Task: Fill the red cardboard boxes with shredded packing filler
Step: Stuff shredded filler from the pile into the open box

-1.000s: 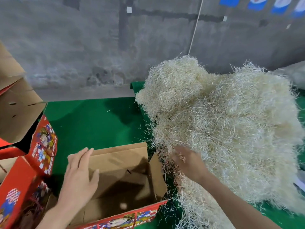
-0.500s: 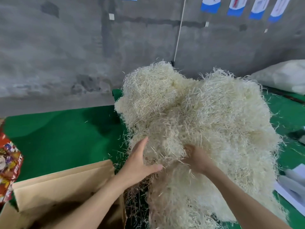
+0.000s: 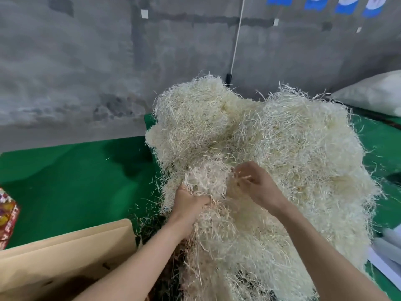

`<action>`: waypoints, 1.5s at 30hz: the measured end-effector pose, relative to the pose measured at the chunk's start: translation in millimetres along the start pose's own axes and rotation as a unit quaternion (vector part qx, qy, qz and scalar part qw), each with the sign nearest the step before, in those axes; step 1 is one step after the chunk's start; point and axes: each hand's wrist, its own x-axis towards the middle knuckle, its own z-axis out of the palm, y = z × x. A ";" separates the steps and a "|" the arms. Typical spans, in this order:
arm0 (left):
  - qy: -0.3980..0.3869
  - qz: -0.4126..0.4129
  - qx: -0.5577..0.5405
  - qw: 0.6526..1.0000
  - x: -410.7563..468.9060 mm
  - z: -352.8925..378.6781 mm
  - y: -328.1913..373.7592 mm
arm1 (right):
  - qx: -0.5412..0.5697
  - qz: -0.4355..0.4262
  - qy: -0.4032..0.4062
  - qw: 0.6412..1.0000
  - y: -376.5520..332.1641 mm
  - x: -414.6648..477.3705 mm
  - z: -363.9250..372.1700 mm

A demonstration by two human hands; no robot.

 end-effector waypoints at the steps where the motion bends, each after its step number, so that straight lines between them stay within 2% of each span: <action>1: 0.007 -0.028 -0.027 0.999 2.4 -5.4 3.1 | -0.067 0.002 0.012 0.998 11.6 3.7 -0.6; 4: 0.019 -0.054 -0.143 0.988 8.9 -25.1 15.8 | -0.267 0.068 -0.061 0.959 40.2 6.6 -3.9; 6: 0.032 -0.030 -0.139 0.989 16.0 -38.5 23.1 | -0.325 0.040 -0.078 0.942 37.0 6.6 -13.3; 7: 0.031 -0.024 -0.118 0.992 17.1 -43.5 26.7 | -0.309 0.003 -0.044 0.950 27.4 6.3 -19.0; 9: 0.014 -0.020 -0.117 0.993 18.7 -48.0 33.6 | -0.178 -0.087 0.032 0.980 -0.4 3.7 -27.6; 10: -0.005 -0.017 -0.143 0.990 17.9 -48.3 37.7 | -0.081 -0.120 0.006 0.989 -15.8 2.6 -28.8; 12: -0.036 -0.009 -0.196 0.980 13.7 -45.5 46.2 | 0.050 -0.119 -0.148 0.980 -34.5 4.6 -17.6; 14: -0.032 0.011 -0.226 0.974 11.8 -43.5 50.6 | -0.001 -0.101 -0.247 0.964 -33.5 6.0 12.0; 16: -0.016 0.042 -0.268 0.962 11.1 -44.9 56.7 | -0.116 -0.038 -0.255 0.959 -15.0 3.3 41.9; 18: -0.012 0.063 -0.313 0.948 13.3 -50.5 63.8 | -0.242 0.021 -0.244 0.939 13.3 -3.9 60.6; 21: -0.019 0.070 -0.317 0.946 12.6 -58.5 73.3 | -0.350 0.029 -0.233 0.907 41.0 -7.8 60.2; 23: -0.033 0.078 -0.303 0.949 13.1 -64.4 74.2 | -0.341 0.023 -0.239 0.909 38.6 -4.3 46.6; 25: -0.032 0.083 -0.287 0.954 14.3 -67.8 71.3 | -0.280 -0.030 -0.250 0.926 17.7 -1.9 29.8; 28: -0.050 0.087 -0.298 0.949 10.6 -66.1 67.9 | -0.061 -0.136 -0.205 0.967 -28.9 1.8 27.0; 30: -0.076 0.104 -0.290 0.948 7.4 -62.2 64.2 | 0.028 -0.105 -0.161 0.981 -37.5 5.9 43.8; 31: -0.078 0.109 -0.281 0.950 6.6 -61.0 60.2 | 0.012 -0.067 -0.186 0.980 -38.0 3.6 57.4; 33: -0.049 0.089 -0.278 0.955 11.1 -63.0 51.9 | -0.105 0.016 -0.290 0.951 -32.7 -9.1 86.9; 34: -0.030 0.077 -0.287 0.954 13.2 -66.4 49.2 | -0.154 0.033 -0.301 0.941 -18.7 -12.8 99.7; 36: -0.031 0.081 -0.287 0.954 17.3 -75.9 51.4 | -0.190 0.054 -0.256 0.946 6.6 -12.1 107.2; 38: -0.099 0.108 -0.240 0.960 17.9 -80.2 64.7 | -0.146 0.080 -0.173 0.971 20.9 -4.6 92.9; 39: -0.115 0.111 -0.174 0.972 20.6 -80.1 68.2 | -0.101 0.097 -0.129 0.982 25.1 1.3 82.8; 41: -0.099 0.081 0.046 0.991 26.9 -75.1 70.8 | -0.014 0.111 -0.063 0.992 24.5 9.2 62.2; 43: -0.130 0.035 0.254 0.958 32.1 -69.6 60.3 | 0.019 0.105 -0.027 0.994 15.3 13.6 48.3; 45: -0.213 0.010 0.436 0.874 28.4 -57.9 46.1 | 0.018 0.092 -0.012 0.996 7.7 17.4 42.6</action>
